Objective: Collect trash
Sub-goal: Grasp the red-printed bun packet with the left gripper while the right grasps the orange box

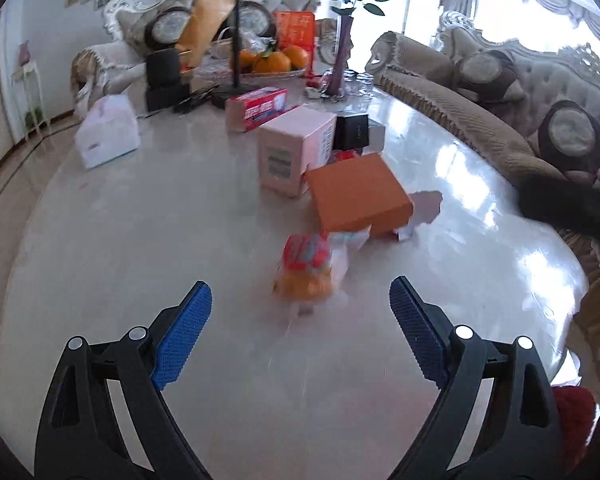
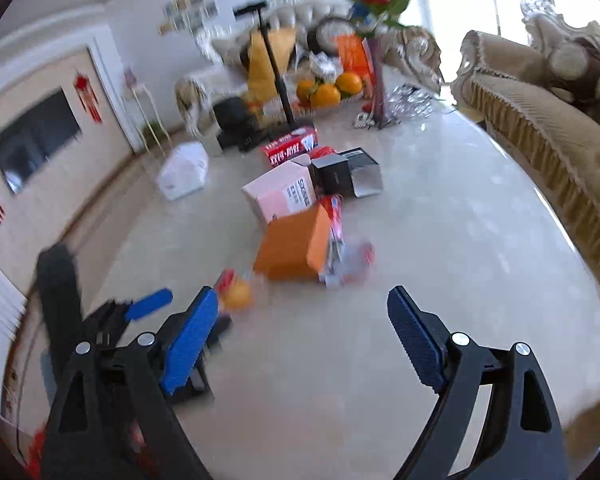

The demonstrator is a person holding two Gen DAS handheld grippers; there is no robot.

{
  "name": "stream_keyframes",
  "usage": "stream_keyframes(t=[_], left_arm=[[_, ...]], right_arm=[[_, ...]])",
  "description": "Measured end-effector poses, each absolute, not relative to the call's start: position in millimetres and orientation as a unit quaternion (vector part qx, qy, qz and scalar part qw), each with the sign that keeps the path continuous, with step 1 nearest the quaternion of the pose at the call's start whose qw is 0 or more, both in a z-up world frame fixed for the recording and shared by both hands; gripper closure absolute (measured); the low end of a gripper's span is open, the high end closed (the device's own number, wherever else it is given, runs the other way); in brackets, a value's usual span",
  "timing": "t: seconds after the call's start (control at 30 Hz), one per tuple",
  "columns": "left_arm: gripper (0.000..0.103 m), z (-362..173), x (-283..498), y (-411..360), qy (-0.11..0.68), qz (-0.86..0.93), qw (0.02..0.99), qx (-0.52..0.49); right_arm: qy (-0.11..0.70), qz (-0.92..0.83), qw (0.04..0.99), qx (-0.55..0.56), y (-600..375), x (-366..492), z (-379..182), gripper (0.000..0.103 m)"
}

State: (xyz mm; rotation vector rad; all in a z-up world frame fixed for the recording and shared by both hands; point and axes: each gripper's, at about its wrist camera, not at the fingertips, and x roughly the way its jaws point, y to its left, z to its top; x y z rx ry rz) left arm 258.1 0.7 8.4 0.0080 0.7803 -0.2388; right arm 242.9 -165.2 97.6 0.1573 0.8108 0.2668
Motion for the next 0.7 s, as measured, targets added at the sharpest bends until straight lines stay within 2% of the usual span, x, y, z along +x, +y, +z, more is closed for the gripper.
stream_keyframes(t=[0.17,0.27,0.53,0.57,0.63,0.7], left_arm=[[0.015,2.9,281.2,-1.3,0.385,-0.109,0.916,0.003],[0.015,-0.3,288.0,0.1,0.394,-0.112,0.912,0.001],[0.016,-14.3,305.5,7.4,0.442,-0.105,0.890,-0.035],[0.023,-14.7,305.0,6.0,0.443,-0.105,0.890,-0.031],[0.035,-14.4,304.5,3.2,0.442,-0.102,0.891,-0.014],[0.059,-13.4,303.5,2.6,0.441,-0.099,0.892,-0.001]], right_arm=[[0.482,0.115,0.866,0.068,-134.5,316.9,82.8,0.020],[0.518,0.118,0.844,0.068,-126.7,333.3,66.8,0.020],[0.536,0.124,0.834,0.037,-107.5,345.0,48.5,0.021],[0.537,0.124,0.834,0.031,-106.2,346.9,47.6,0.022],[0.538,0.118,0.834,0.015,-106.0,347.8,43.9,0.039],[0.534,0.122,0.837,0.020,-111.8,346.8,42.3,0.045]])
